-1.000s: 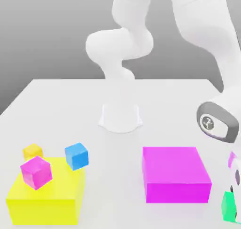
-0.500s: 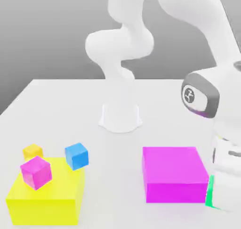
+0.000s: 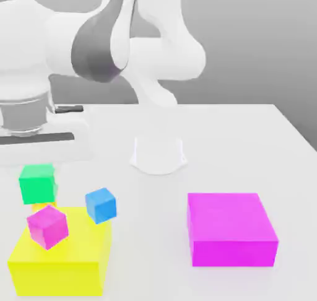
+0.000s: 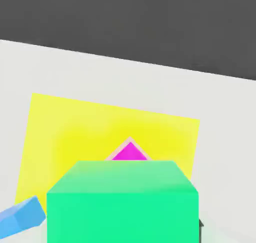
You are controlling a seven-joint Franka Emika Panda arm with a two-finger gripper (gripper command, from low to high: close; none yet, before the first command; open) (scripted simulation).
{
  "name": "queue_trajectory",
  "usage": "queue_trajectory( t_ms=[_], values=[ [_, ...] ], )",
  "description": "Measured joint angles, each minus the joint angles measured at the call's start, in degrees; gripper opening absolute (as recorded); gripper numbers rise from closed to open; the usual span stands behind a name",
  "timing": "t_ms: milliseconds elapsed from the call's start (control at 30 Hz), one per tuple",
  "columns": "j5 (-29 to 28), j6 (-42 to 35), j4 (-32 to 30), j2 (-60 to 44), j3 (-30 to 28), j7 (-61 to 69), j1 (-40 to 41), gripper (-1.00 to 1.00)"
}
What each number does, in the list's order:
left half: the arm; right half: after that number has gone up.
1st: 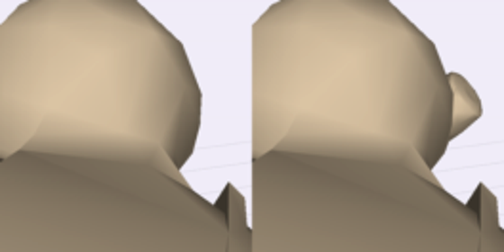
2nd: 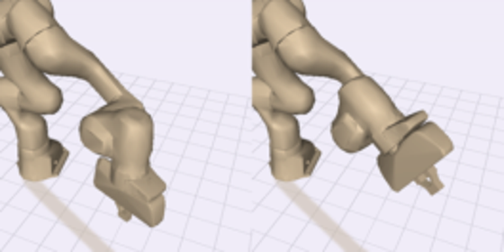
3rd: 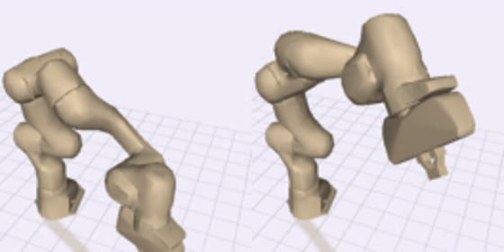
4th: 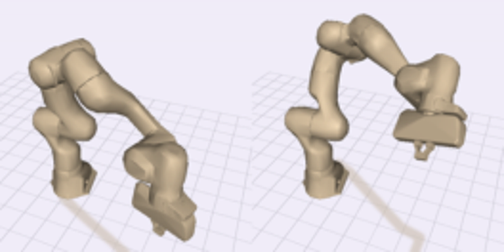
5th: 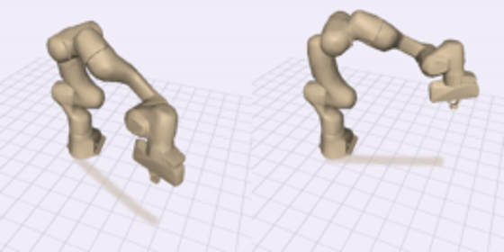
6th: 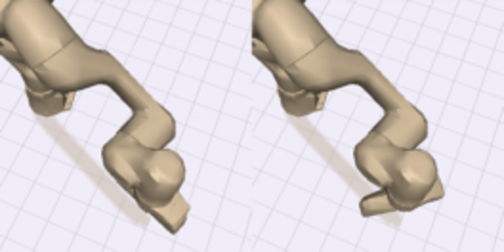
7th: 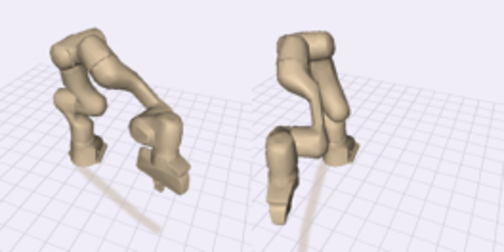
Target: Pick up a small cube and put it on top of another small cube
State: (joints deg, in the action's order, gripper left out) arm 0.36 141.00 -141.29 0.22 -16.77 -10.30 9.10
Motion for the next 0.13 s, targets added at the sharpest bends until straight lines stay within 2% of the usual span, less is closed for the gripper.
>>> queue_trajectory(
  t_ms=[33,133],
  values=[
    [0.5,1.8,-0.5,-1.3,0.1,0.4,0.1,1.00],
    [0.5,1.8,-0.5,-1.3,0.1,0.4,-0.1,1.00]
  ],
)
